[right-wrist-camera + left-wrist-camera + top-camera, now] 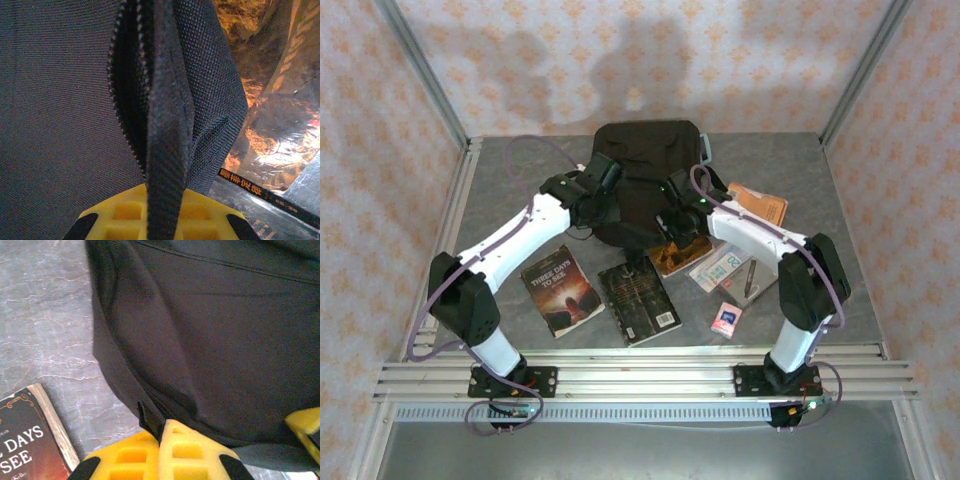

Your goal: Pack books, pencil case, and school supplies into a backpack

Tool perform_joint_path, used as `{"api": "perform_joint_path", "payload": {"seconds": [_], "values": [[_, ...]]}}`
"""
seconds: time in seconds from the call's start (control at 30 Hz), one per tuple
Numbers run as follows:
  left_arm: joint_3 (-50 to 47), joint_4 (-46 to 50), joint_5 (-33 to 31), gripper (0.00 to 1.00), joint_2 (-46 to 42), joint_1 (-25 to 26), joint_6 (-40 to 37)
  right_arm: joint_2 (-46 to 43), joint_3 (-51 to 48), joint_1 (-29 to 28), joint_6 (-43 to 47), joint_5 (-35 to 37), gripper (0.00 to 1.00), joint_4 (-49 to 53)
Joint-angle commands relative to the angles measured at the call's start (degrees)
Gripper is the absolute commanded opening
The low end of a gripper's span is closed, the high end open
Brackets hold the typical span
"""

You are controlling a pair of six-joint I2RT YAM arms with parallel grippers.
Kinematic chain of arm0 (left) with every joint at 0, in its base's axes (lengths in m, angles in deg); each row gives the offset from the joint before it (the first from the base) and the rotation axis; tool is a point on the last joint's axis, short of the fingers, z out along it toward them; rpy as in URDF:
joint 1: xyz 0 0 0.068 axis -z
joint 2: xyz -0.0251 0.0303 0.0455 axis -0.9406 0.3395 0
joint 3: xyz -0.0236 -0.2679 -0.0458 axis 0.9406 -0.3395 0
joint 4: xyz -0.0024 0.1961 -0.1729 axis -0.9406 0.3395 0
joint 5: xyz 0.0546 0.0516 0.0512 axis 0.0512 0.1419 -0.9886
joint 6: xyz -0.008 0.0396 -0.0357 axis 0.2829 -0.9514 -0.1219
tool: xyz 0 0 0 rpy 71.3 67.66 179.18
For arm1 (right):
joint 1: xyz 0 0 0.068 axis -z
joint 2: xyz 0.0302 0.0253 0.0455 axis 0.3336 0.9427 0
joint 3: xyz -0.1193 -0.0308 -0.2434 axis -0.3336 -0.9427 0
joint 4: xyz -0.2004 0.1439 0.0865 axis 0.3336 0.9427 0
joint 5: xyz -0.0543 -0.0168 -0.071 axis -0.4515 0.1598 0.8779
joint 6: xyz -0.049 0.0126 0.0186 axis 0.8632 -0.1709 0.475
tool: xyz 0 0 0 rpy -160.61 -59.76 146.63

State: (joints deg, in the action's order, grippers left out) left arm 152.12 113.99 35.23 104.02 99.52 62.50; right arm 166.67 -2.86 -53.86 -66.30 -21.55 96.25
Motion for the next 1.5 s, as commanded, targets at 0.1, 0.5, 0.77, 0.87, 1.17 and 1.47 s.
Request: {"api": "perform_joint_path", "payload": {"seconds": [0.1,0.5,0.77,0.87,1.17,1.47], "values": [[-1.33,2.43,-7.01,0.00,-0.62,-6.24,-2.43,-3.26,-2.18,4.07,4.63,7.32,0.00,6.78],[0.24,1.76,-5.00,0.00,1.12,-10.73,-1.67,-2.30,5.78,6.07,24.57,10.45,0.00,11.01],[-3.21,0.12,-2.30,0.00,-3.50,-10.86,-0.21,-5.87,6.76,6.38,37.30,13.48,0.00,8.68],[-4.77,-0.01,-1.86,0.00,-5.77,-10.87,0.44,-6.44,6.85,6.75,39.42,12.47,0.00,7.73],[-10.05,-1.86,2.05,0.00,-12.05,-10.74,2.34,-6.45,5.43,8.45,45.17,-0.77,0.00,2.39],[-14.84,-5.38,5.95,0.00,-15.76,-4.19,5.37,-2.58,9.86,8.51,45.90,9.39,0.31,7.26]]}}
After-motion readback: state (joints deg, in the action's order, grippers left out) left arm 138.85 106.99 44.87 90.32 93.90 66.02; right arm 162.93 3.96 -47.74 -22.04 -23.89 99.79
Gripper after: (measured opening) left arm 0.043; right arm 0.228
